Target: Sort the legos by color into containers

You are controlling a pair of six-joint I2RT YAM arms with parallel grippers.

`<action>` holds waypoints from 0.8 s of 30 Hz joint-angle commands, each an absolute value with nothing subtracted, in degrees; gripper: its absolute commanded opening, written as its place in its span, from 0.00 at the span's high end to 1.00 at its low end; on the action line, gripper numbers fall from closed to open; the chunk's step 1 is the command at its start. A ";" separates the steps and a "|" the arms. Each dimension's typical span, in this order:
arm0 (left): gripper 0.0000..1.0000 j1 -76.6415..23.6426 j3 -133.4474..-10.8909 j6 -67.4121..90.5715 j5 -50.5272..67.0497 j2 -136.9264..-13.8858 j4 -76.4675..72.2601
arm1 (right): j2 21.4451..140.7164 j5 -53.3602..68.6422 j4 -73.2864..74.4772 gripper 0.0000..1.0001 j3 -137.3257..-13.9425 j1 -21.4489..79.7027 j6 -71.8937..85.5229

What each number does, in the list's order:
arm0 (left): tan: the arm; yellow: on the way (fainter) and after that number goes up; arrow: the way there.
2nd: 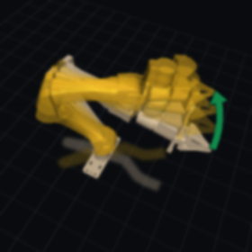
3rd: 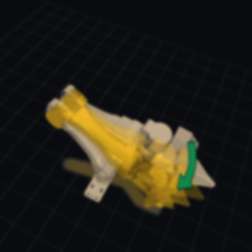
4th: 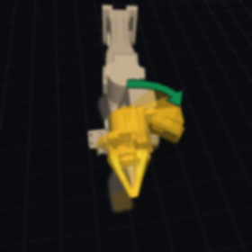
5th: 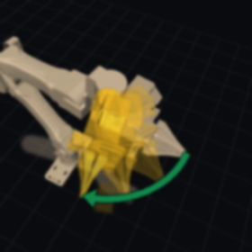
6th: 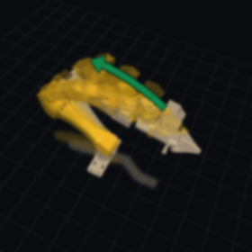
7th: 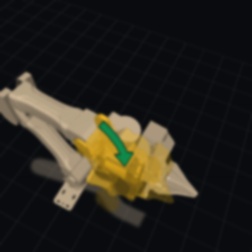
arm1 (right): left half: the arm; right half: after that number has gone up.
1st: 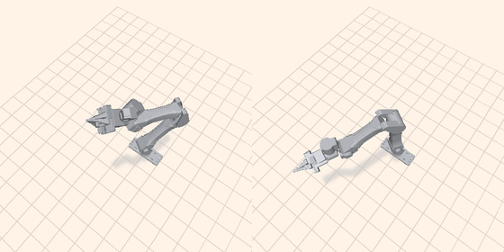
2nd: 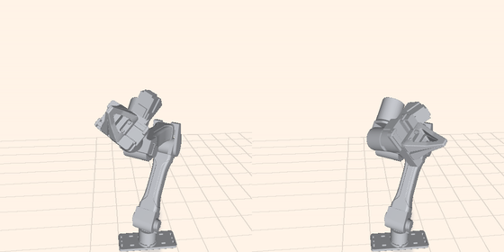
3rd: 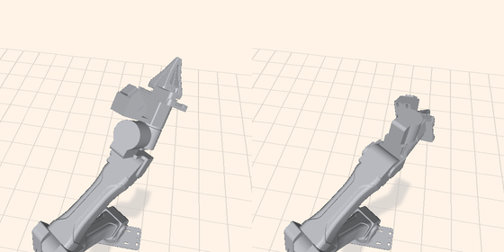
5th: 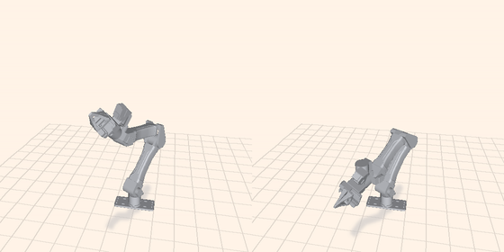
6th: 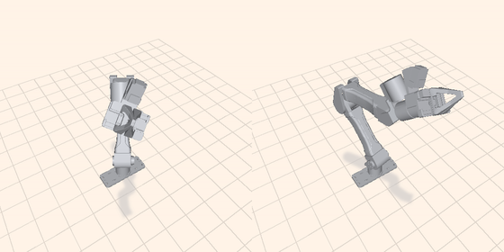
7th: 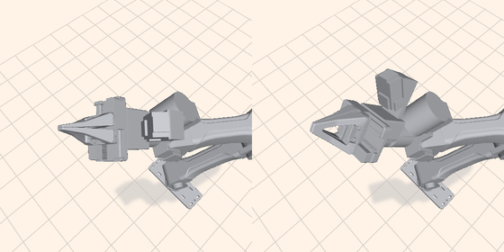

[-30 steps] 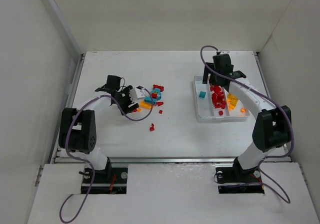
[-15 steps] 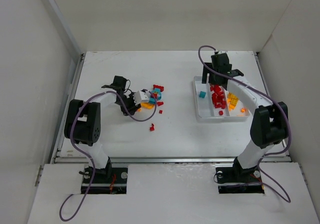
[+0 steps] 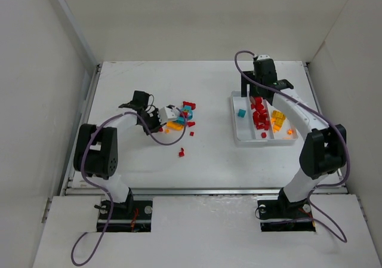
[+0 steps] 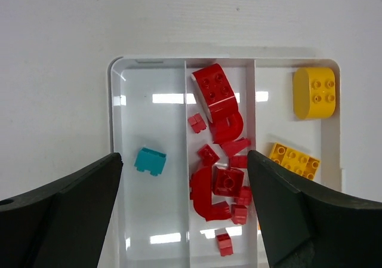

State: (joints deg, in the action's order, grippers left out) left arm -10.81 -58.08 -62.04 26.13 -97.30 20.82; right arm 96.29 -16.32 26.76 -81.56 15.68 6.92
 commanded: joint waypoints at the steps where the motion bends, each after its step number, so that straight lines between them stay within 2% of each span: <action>1: 1.00 -9.67 -54.25 -63.36 29.96 -82.15 18.20 | 90.54 -10.14 28.11 0.09 -84.46 18.97 -0.87; 4: 1.00 -9.67 -50.11 -66.61 37.31 -71.40 12.41 | 88.77 -1.18 31.71 0.09 -89.45 20.82 -2.98; 5: 1.00 -9.67 -47.05 -65.66 39.35 -67.80 9.70 | 88.77 7.91 34.51 0.09 -91.65 21.96 -2.99; 6: 1.00 -10.28 -45.72 -64.44 40.85 -61.33 3.93 | 88.77 12.09 35.67 0.08 -96.37 22.84 -2.99; 8: 1.00 -12.47 -44.39 -62.06 44.55 -57.06 0.19 | 89.91 20.25 36.30 0.08 -100.70 25.39 0.86; 10: 1.00 -13.96 -44.38 -55.83 46.66 -53.54 -4.19 | 90.70 25.03 34.55 0.08 -104.92 29.69 5.59; 13: 1.00 -16.08 -43.78 -48.98 46.67 -49.84 -9.90 | 90.70 33.81 25.87 0.08 -104.07 34.44 11.06; 16: 1.00 -18.72 -43.77 -45.62 46.05 -47.03 -12.04 | 89.04 38.05 16.22 0.10 -100.91 38.04 16.60; 17: 1.00 -19.50 -44.29 -43.61 46.05 -47.02 -12.04 | 89.03 38.06 14.95 0.15 -99.33 38.93 17.39; 21: 1.00 -20.74 -45.35 -38.86 45.45 -45.70 -10.20 | 89.56 39.46 14.94 0.22 -98.79 41.40 19.76; 24: 1.00 -21.36 -45.35 -37.53 44.91 -44.21 -10.20 | 89.56 36.84 16.68 0.23 -98.26 43.07 20.48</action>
